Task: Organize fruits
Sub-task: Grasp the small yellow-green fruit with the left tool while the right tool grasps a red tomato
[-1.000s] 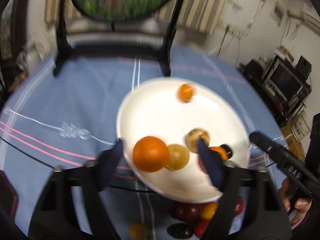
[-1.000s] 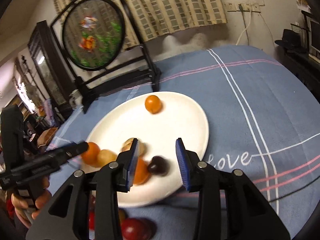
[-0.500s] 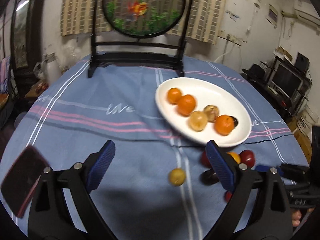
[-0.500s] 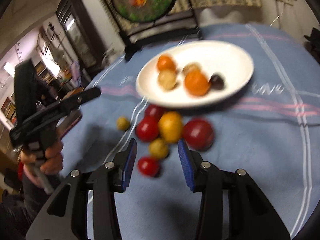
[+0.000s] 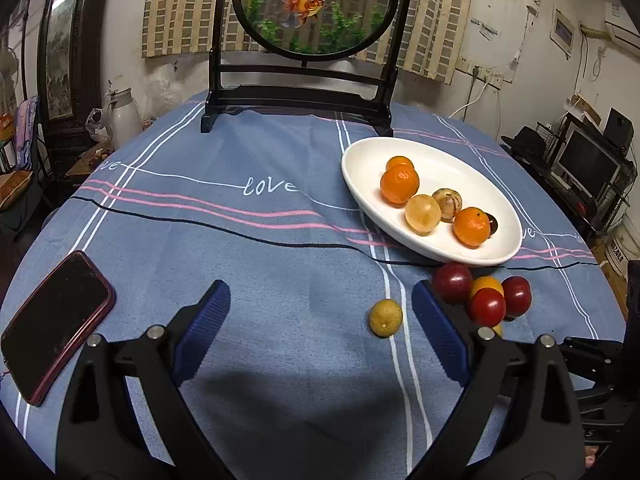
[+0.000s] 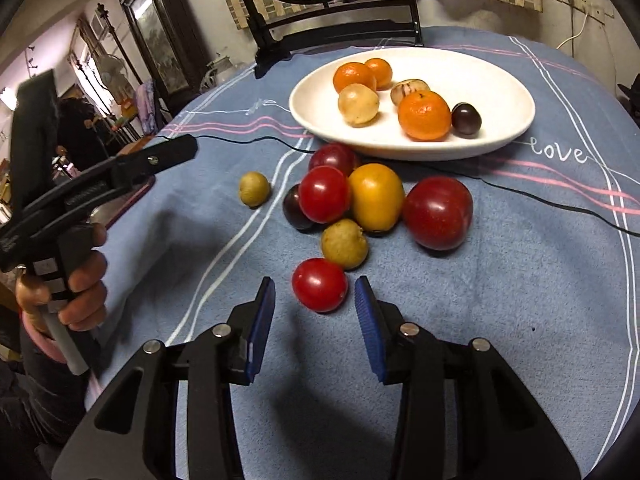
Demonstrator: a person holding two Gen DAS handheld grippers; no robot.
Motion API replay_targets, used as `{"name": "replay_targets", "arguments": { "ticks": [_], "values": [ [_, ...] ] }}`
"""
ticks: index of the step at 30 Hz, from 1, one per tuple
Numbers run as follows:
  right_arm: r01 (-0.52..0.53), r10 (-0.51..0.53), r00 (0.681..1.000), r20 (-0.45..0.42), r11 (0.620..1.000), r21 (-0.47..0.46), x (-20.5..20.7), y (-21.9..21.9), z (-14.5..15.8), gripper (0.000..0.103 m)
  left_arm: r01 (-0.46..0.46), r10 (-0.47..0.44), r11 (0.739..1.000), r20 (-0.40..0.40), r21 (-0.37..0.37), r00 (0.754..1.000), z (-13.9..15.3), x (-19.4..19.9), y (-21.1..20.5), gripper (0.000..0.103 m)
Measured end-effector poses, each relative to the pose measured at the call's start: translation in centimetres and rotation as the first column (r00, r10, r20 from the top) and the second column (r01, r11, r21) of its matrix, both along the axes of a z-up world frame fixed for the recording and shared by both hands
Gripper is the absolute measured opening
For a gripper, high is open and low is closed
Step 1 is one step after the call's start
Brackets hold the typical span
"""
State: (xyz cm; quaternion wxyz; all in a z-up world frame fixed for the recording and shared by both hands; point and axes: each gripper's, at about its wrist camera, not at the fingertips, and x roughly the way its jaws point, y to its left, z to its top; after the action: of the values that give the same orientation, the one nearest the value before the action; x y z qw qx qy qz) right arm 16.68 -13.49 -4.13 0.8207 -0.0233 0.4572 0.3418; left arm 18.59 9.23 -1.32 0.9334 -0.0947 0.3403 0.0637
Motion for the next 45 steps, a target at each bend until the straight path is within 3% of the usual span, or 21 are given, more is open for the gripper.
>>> {"name": "replay_targets", "arguments": {
  "ticks": [11, 18, 22, 24, 27, 32, 45],
  "values": [
    [0.003, -0.003, 1.000, 0.016, 0.999, -0.049, 0.3, 1.4, -0.5, 0.030, -0.002, 0.003, 1.000, -0.012, 0.022, 1.000, -0.2, 0.2, -0.2, 0.094],
    [0.038, -0.038, 0.999, 0.012, 0.999, 0.039, 0.2, -0.6, 0.9, 0.029, 0.092, -0.091, 0.995, -0.042, 0.038, 0.995, -0.8, 0.5, -1.8, 0.092],
    [0.063, -0.063, 0.998, 0.002, 0.996, 0.065, 0.4, -1.4, 1.2, 0.029, 0.166, -0.158, 0.982, -0.084, 0.092, 0.984, -1.8, 1.2, -3.7, 0.075],
    [0.067, -0.067, 0.998, -0.004, 0.995, 0.067, 0.5, -1.5, 1.2, 0.029, 0.186, -0.177, 0.979, -0.115, 0.081, 0.978, -2.4, 1.9, -4.0, 0.058],
    [0.065, -0.065, 0.998, 0.000, 0.995, 0.070, 0.4, -1.5, 1.3, 0.029, 0.191, -0.181, 0.980, -0.146, 0.056, 0.973, -3.0, 2.8, -3.9, 0.047],
    [0.062, -0.062, 0.998, 0.005, 0.995, 0.077, 0.3, -1.5, 1.5, 0.029, 0.194, -0.188, 0.981, -0.168, 0.025, 0.968, -3.6, 3.7, -3.7, 0.044],
    [0.075, -0.077, 0.997, 0.009, 0.993, 0.086, 0.2, -1.9, 1.8, 0.029, 0.220, -0.196, 0.971, -0.208, 0.098, 0.958, -4.8, 4.5, -5.2, 0.025]
  ]
}}
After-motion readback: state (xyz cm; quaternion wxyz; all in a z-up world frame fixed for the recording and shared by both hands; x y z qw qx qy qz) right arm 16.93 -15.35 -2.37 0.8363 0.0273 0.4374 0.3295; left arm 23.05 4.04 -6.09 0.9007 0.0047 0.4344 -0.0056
